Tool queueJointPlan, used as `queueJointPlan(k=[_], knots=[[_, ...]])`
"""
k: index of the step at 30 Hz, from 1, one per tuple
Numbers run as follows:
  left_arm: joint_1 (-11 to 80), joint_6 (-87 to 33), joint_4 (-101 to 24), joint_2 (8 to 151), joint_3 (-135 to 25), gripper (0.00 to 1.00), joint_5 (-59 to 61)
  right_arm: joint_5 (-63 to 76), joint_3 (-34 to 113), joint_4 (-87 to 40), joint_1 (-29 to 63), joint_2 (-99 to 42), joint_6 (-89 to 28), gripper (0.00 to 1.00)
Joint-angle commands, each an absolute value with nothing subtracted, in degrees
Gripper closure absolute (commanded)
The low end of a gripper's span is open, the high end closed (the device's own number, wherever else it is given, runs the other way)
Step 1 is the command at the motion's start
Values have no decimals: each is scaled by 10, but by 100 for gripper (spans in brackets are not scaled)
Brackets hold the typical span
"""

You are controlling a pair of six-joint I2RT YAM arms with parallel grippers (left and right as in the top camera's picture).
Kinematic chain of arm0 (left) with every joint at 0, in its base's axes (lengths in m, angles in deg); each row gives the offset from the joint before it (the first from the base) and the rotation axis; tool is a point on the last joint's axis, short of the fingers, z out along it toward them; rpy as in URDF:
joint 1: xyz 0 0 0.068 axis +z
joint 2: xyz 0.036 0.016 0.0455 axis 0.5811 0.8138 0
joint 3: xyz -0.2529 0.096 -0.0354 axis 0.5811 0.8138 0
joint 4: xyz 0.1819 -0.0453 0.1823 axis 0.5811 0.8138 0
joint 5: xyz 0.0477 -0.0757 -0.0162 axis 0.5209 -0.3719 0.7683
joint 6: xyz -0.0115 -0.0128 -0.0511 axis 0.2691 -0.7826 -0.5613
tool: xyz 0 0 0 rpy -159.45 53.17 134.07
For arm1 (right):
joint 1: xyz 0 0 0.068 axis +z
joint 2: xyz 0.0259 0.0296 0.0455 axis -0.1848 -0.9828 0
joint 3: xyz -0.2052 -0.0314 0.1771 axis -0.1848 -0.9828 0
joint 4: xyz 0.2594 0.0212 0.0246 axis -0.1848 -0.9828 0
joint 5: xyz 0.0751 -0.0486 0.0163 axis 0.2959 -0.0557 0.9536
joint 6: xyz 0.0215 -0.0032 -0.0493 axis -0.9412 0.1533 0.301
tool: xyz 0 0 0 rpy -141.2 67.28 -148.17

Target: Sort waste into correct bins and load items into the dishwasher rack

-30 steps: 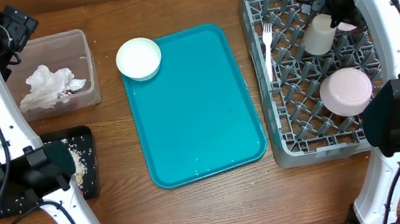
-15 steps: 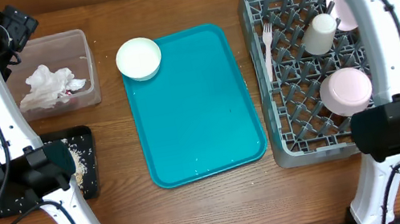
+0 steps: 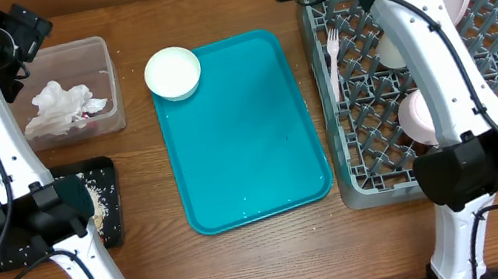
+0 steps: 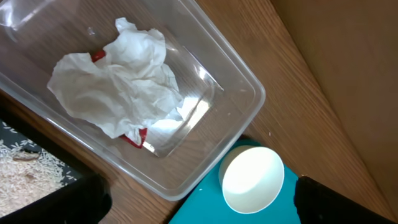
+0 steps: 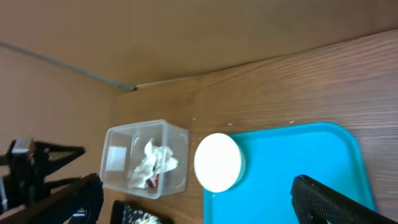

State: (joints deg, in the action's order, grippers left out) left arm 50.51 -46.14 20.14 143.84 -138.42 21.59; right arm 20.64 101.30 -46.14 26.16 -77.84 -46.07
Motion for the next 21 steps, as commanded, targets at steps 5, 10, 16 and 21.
queueJointPlan(k=[5, 10, 16, 21], knots=[[484, -273, 208, 1438, -1384, 0, 6, 186, 1025, -501, 245, -766, -462, 0], [385, -210, 228, 1444, -1384, 0, 107, 152, 1025, -503, 245, -766, -463, 0], [283, -204, 224, 1480, -1384, 0, 214, 152, 1025, -509, 245, -766, -463, 0], [250, -177, 237, 1531, -1384, 2, 215, 152, 1025, -523, 245, -766, -462, 0]])
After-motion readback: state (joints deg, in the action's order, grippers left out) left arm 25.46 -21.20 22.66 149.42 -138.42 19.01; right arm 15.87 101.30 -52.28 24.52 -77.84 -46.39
